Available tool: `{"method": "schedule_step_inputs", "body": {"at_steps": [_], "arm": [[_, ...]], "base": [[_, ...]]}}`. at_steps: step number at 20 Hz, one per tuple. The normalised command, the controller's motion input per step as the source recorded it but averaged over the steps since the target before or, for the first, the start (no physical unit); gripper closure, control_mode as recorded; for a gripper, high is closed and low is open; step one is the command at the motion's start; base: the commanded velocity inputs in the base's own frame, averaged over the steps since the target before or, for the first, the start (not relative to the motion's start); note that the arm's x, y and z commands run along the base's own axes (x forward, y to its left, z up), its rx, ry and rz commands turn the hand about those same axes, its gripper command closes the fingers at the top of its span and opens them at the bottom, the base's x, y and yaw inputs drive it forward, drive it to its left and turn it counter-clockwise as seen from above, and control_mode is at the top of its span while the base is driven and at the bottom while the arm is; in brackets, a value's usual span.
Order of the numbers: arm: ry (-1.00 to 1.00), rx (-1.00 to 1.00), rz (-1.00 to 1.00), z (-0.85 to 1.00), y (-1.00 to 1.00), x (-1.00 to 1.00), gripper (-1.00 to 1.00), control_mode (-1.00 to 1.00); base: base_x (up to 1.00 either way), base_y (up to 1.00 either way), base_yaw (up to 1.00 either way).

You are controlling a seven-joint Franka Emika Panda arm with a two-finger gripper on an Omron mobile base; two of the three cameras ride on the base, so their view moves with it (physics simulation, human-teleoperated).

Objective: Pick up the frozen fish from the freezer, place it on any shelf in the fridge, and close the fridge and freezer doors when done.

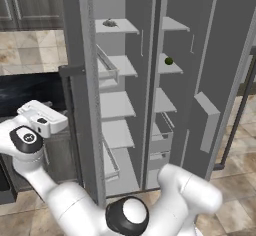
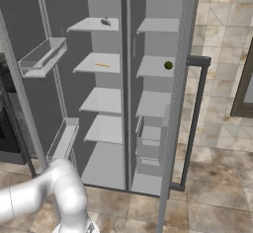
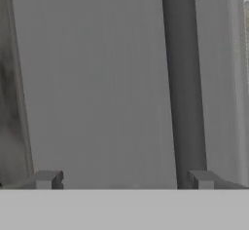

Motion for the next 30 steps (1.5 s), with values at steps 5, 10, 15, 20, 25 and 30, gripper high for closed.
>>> {"method": "schedule_step_inputs", "body": {"at_steps": [5,10,15,20,25,30], "arm": [[0.00,0.00,0.00,0.00,-0.81,0.29,-1.00,-1.00],[0.00,0.01,0.00,0.00,-0.84,0.38,-1.00,-1.00],[0.00,0.00,0.00,0.00,-0.81,0.38,-1.00,-1.00],[0.00,0.01,0.00,0.00,-0.80,0.29,-1.00,-1.00],[0.00,0.00,0.00,0.00,-0.74,0.34,-1.00,-1.00],[0.00,0.00,0.00,0.00,-0.65,0.35,-1.00,-1.00]], "base": [[0.00,0.00,0.00],[0.00,0.00,0.00],[0.00,0.00,0.00],[0.00,0.00,0.00],[0.00,0.00,0.00],[0.00,0.00,0.00]]}}
